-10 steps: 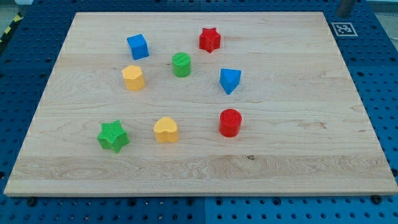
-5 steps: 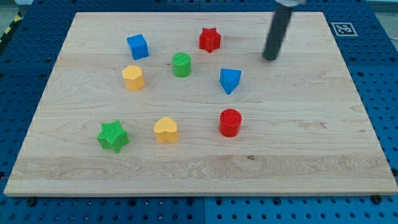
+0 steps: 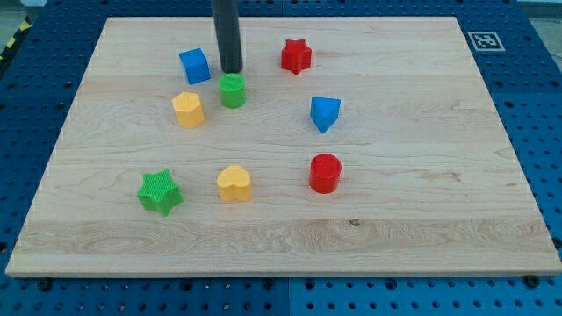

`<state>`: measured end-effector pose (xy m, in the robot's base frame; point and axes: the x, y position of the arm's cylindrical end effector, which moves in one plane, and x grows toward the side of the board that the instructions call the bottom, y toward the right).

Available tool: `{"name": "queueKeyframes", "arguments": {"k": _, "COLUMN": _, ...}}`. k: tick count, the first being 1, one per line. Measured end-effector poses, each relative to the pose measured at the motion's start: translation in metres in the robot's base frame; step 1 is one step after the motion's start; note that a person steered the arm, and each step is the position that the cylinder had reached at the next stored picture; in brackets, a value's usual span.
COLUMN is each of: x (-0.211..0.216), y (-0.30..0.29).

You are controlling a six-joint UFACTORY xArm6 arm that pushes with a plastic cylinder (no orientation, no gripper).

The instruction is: Move the red star to the top right of the blue triangle

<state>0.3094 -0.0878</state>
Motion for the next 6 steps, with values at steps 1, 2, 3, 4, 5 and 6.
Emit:
{"name": "queueKeyframes", "arguments": {"k": 1, "x": 0.0, "y": -0.009}}
{"name": "queueKeyframes", "arguments": {"k": 2, "x": -0.031, "y": 0.013}}
{"name": "queueKeyframes", "arguments": {"k": 3, "x": -0.051, "y": 0.032}}
{"name": "queueKeyframes", "arguments": {"k": 4, "x": -0.035, "y": 0.032}}
{"name": "queueKeyframes", "arguments": {"k": 5, "x": -0.03, "y": 0.044}}
{"name": "queueKeyframes", "arguments": {"k": 6, "x": -0.03, "y": 0.068}}
